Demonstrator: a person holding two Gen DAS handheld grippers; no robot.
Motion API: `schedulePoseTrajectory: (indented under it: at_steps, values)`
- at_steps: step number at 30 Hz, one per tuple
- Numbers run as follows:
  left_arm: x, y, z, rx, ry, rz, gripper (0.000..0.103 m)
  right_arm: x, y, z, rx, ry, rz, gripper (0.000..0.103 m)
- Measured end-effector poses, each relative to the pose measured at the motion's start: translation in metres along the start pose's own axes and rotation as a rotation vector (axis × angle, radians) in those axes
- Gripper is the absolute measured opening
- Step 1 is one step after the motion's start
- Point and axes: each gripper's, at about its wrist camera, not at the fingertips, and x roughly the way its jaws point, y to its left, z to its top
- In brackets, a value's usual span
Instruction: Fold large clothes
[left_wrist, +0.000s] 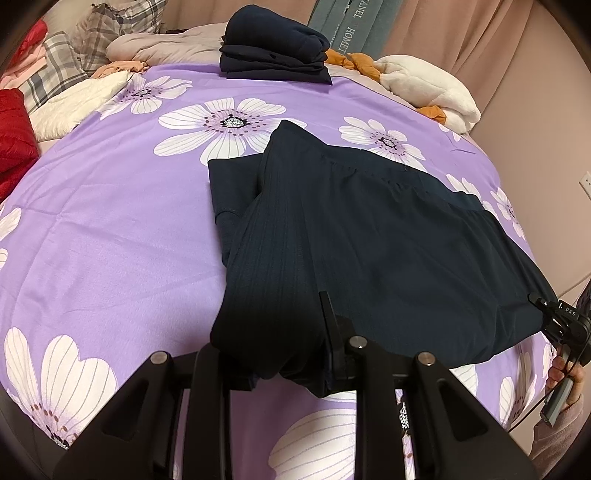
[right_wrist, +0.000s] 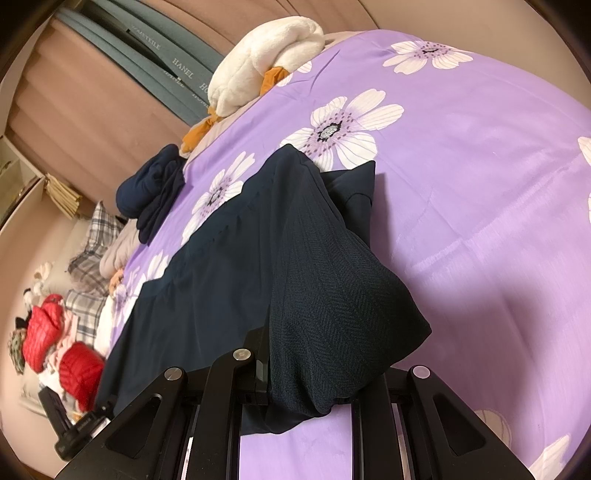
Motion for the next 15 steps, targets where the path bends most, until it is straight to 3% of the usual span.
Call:
schedulePoseTrajectory:
  at_steps: [15]
  values:
    - [-0.0023, 0.0003, -0.0003, 0.012, 0.001, 0.005, 0.024, -0.0048, -0.0029, -0.0066, 0.008, 0.001, 0.002, 0.018]
